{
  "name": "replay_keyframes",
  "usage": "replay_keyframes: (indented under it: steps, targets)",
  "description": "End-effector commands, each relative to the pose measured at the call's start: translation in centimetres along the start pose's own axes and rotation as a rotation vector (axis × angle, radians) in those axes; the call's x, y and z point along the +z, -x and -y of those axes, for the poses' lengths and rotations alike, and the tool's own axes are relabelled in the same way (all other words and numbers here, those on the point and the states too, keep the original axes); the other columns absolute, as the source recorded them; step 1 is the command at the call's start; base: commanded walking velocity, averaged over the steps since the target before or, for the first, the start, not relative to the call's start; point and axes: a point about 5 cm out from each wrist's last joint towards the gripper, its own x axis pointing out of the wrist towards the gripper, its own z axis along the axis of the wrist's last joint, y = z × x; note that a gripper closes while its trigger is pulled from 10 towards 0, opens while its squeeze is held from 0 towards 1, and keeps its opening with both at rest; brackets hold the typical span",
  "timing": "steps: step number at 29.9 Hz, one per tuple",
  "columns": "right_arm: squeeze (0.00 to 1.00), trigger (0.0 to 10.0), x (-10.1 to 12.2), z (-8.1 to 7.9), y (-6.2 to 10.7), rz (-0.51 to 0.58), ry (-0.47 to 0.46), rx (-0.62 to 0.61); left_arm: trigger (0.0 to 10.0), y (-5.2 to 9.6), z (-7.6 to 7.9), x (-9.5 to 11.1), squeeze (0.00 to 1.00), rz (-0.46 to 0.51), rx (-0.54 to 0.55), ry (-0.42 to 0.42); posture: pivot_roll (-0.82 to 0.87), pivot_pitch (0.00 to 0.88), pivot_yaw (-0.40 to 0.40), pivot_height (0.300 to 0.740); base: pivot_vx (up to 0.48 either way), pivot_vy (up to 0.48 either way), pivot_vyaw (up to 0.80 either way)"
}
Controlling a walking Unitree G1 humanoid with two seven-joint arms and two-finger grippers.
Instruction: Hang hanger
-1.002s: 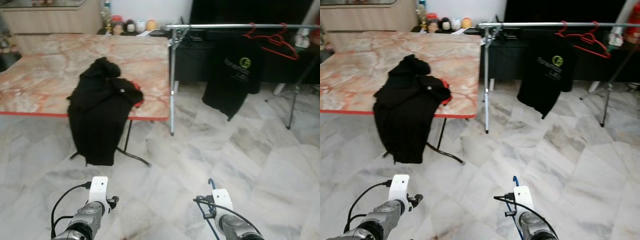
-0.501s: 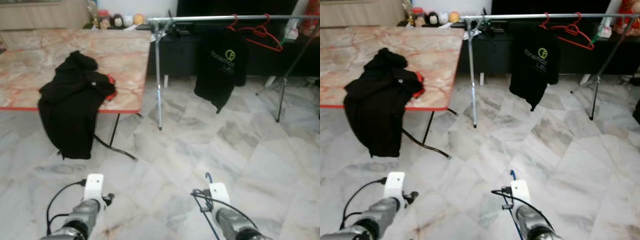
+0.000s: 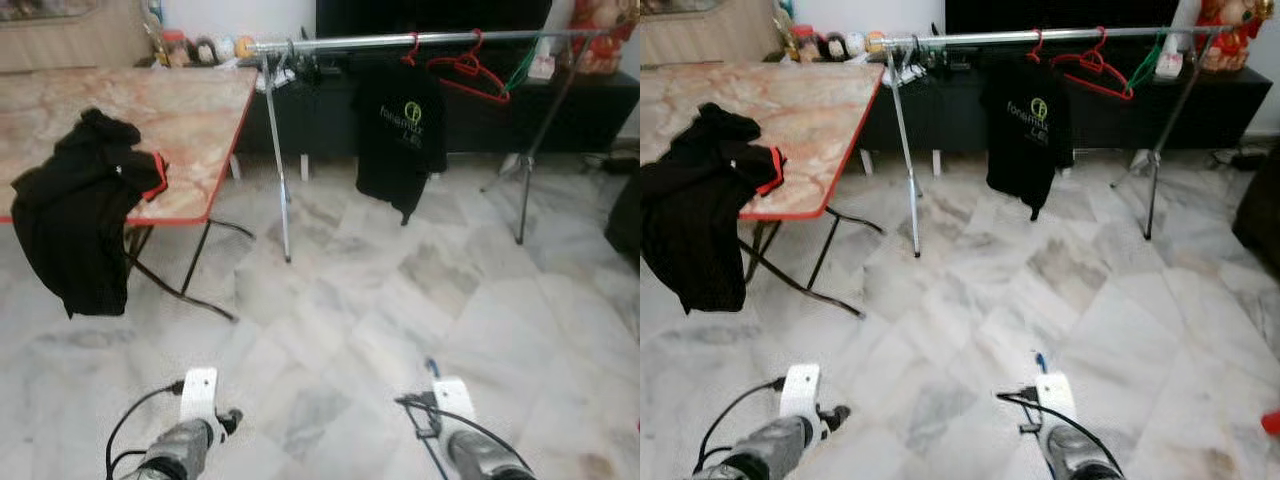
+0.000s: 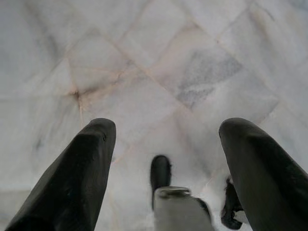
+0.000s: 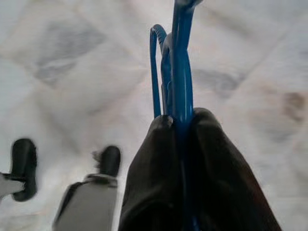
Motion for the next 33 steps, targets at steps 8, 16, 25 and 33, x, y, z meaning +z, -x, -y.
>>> replay_keyframes:
  steps: [8, 16, 25, 33]
  targets:
    - [0.0, 10.0, 1.0, 0.0, 0.0, 0.026, 0.021, 0.005, 10.0, 0.0, 0.0, -0.8, 0.0, -0.067, 0.005, -0.281, -0.01, 0.0, -0.036, 0.74, 0.0, 0.0, 0.0]
    - [0.0, 10.0, 1.2, 0.3, 0.0, 0.035, 0.025, -0.006, 10.0, -0.1, 0.4, -0.2, 0.0, -0.048, 0.02, -0.224, -0.02, 0.0, -0.048, 0.74, 0.0, 0.0, 0.0]
    - [0.0, 10.0, 1.8, 0.3, 0.1, 0.048, 0.028, -0.004, 10.0, -0.1, 0.1, 0.8, 0.0, -0.018, 0.034, -0.179, -0.01, 0.0, -0.053, 0.74, 0.0, 0.0, 0.0]
    - [0.0, 10.0, 2.0, 0.0, 0.1, 0.048, 0.023, -0.012, 10.0, 0.0, -0.6, 1.1, 0.0, -0.001, 0.061, -0.109, -0.01, 0.004, -0.056, 0.74, 0.0, 0.0, 0.0]
